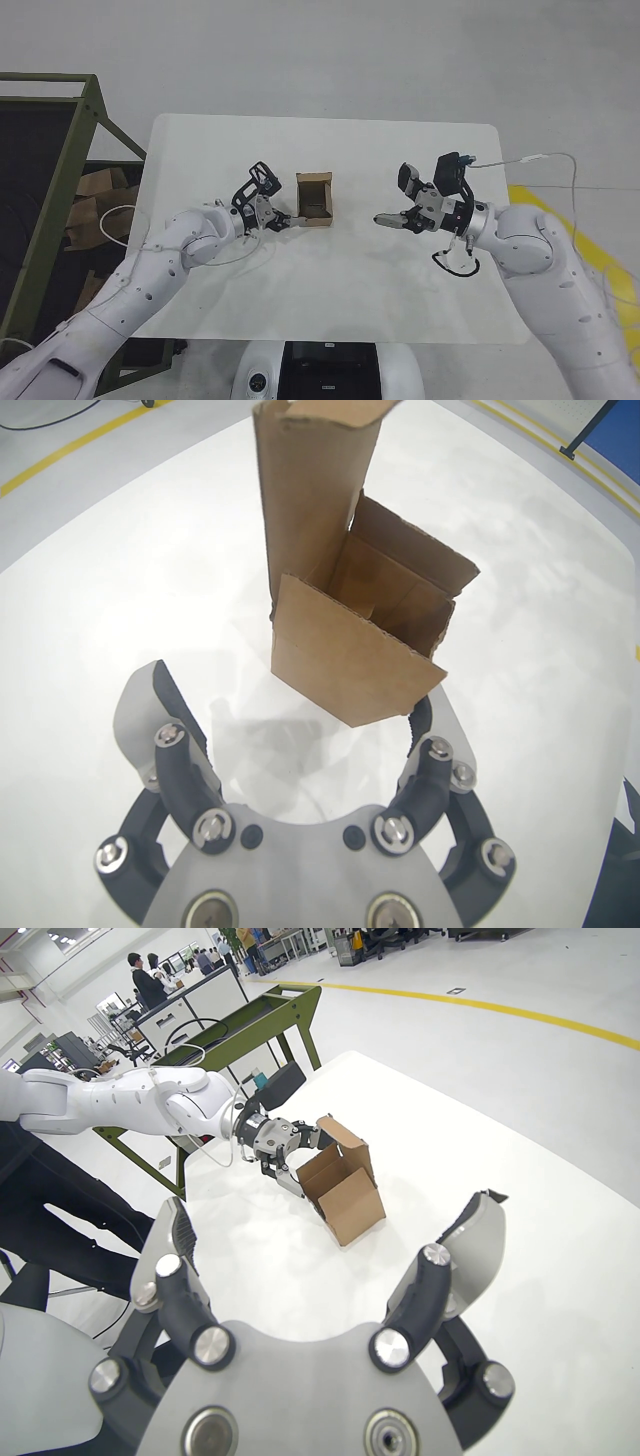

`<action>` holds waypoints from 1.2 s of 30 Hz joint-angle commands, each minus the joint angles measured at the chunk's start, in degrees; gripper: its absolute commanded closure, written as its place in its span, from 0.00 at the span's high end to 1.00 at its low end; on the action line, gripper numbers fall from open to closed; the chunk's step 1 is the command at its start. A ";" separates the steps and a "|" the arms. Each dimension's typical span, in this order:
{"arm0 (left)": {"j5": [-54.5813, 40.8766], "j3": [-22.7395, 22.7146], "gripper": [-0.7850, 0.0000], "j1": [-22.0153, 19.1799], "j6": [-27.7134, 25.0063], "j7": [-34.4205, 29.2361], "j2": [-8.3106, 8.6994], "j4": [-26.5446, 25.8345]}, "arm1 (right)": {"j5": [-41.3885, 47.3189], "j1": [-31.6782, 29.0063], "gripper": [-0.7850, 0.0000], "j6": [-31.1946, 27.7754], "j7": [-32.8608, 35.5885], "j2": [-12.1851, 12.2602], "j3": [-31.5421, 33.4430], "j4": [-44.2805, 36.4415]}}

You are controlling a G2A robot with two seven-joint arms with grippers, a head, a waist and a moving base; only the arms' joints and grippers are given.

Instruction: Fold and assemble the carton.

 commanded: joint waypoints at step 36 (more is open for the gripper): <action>1.57 -8.12 0.99 7.48 6.38 -1.51 -0.85 -8.25 | 0.30 0.28 1.00 -0.50 -0.19 0.37 -0.90 0.40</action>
